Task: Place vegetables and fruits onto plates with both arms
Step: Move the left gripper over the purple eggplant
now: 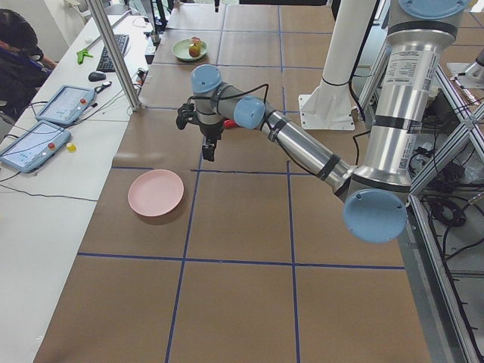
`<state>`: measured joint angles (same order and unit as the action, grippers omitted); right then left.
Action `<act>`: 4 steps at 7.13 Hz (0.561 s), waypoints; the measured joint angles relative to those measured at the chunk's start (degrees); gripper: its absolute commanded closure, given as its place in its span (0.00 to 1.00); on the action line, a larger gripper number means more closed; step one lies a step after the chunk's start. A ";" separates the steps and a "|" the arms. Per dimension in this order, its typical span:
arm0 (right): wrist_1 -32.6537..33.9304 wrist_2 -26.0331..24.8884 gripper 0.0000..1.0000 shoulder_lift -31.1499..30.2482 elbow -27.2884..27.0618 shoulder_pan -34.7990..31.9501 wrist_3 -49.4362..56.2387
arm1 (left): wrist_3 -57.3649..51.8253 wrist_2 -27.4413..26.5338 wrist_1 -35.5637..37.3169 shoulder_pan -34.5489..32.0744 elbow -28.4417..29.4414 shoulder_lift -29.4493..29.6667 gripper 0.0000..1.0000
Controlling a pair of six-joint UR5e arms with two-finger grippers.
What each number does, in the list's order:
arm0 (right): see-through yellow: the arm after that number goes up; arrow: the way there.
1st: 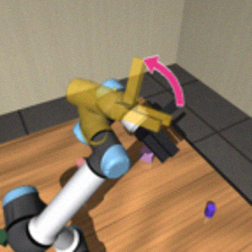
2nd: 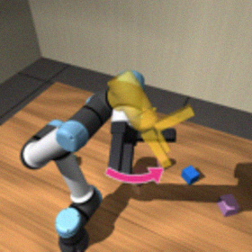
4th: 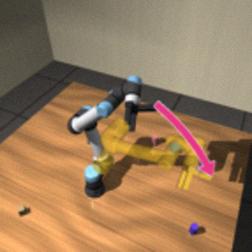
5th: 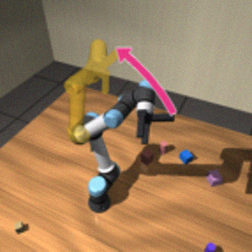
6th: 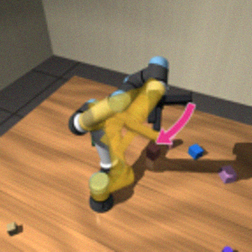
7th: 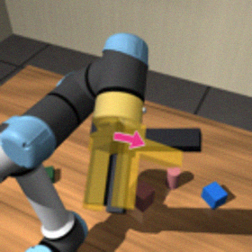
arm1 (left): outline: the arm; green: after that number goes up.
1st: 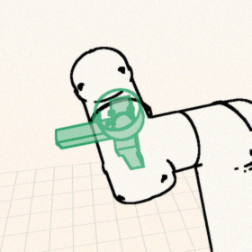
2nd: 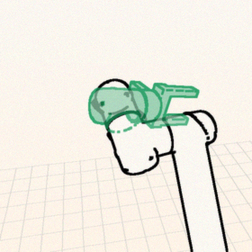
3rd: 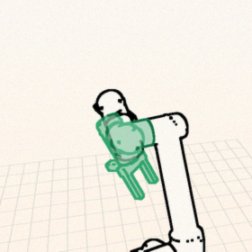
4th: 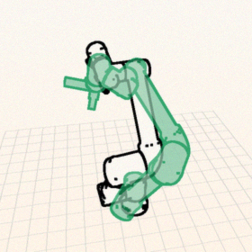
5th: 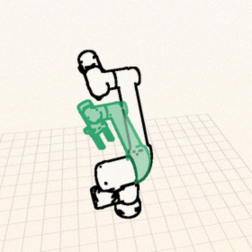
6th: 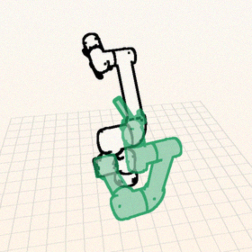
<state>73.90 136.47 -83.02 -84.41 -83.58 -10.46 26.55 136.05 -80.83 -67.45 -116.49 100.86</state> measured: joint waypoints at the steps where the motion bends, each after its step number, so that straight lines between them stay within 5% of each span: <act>1: 0.73 -0.12 0.00 -5.41 -3.79 -0.99 1.13 | 8.05 -2.89 -0.05 5.57 0.02 3.78 0.00; 4: 5.43 -1.22 0.00 -13.48 -11.19 -2.91 2.96 | 29.73 -15.16 -0.17 22.61 4.50 16.06 0.00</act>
<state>79.33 135.25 -96.51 -95.60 -86.49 -7.50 56.27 120.90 -81.00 -44.84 -111.99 116.92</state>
